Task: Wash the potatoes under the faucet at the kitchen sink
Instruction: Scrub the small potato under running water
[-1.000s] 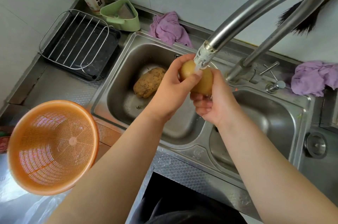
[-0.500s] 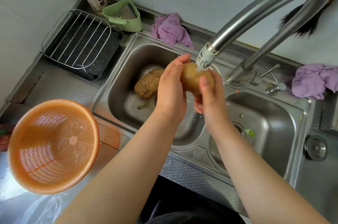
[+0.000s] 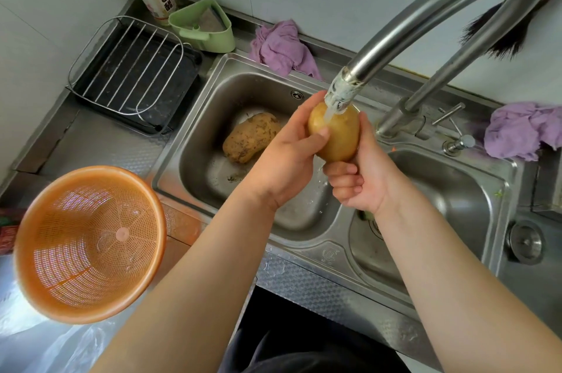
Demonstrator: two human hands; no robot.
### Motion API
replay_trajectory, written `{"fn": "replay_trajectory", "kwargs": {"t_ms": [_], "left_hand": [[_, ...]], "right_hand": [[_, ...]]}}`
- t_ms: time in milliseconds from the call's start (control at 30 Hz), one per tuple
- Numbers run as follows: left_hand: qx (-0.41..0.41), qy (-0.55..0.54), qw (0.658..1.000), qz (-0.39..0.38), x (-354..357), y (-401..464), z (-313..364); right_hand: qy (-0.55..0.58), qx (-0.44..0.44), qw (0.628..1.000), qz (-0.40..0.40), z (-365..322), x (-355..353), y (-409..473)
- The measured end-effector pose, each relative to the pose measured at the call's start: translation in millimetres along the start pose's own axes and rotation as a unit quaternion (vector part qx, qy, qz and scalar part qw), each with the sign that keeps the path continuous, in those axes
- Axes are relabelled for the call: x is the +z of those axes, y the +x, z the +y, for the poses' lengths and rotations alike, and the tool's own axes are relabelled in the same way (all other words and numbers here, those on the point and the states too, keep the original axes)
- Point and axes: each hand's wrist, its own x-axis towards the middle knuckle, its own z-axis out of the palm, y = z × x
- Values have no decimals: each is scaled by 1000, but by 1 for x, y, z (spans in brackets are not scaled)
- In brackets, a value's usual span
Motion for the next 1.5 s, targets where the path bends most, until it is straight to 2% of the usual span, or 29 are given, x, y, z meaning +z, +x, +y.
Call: {"fn": "replay_trajectory", "kwargs": {"t_ms": [100,200,500,733,800,867,933,1000,1100,1200,1300,1433,1500], "left_hand": [[32,53,994,93,11,0,2],[23,4,984,175,22,2,4],[-8,-77,973,219,24,7,15],[-86,-113,956,256,18,15,28],[-122,-117,948,271,17,17,28],[-170,-127,937,276,18,17,25],[-204,-158,930,263,16,15,22],[-213,-171,934,230,12,15,18],[-177,-196,943,203,12,14,12],[-102,-220,947,210,22,9,5],[-54,-193,959,200,29,1,3],[-49,-108,976,181,38,-10,-2],[-73,-59,979,180,41,-13,-4]], "right_hand": [[0,-10,1000,11,3,7,0],[5,-58,998,28,12,18,1],[4,-189,982,-26,30,16,10],[-115,-278,951,-75,27,-6,8],[-177,-307,932,-76,20,-11,1],[-272,-346,897,-47,8,-15,-5],[-358,-374,856,-16,-2,-17,-8],[-388,-383,838,-4,-5,-17,-7],[-353,-413,839,24,2,-4,-6],[-301,-479,819,95,12,12,-4],[-208,-509,825,132,18,25,-1],[-59,-485,855,172,11,37,4],[-40,-470,863,181,7,37,7]]}}
